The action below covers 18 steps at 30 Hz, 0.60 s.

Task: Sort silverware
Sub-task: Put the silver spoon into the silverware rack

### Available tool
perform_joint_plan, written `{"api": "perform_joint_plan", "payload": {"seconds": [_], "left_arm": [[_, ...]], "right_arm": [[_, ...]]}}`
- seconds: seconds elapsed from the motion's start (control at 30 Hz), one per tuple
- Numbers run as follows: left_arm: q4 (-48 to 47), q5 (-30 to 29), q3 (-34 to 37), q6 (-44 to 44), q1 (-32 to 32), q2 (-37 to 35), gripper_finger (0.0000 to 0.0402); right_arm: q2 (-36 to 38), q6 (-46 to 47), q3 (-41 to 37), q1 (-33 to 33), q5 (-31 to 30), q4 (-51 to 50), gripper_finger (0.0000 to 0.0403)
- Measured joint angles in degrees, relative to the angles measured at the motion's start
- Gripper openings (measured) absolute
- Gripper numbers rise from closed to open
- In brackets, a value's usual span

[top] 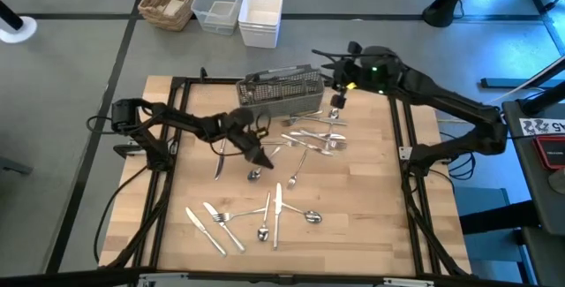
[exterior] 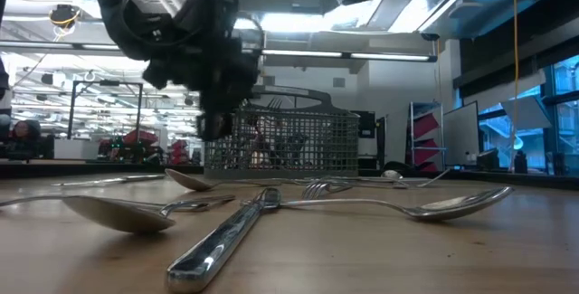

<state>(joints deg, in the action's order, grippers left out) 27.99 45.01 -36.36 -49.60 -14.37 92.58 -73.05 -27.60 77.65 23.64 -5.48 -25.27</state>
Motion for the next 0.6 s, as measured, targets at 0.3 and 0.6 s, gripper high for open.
{"api": "perform_joint_plan", "payload": {"seconds": [0.3,0.6], "left_arm": [[-16.0,-12.2,0.0,-1.0,3.7,0.0,0.0120],[-15.7,-33.3,-0.9,3.3,5.2,0.0,0.0120]], "right_arm": [[3.2,-1.3,0.0,0.0,-0.1,-3.1,0.0112],[2.9,-1.3,0.0,0.0,-0.1,-5.2,0.0112]]}}
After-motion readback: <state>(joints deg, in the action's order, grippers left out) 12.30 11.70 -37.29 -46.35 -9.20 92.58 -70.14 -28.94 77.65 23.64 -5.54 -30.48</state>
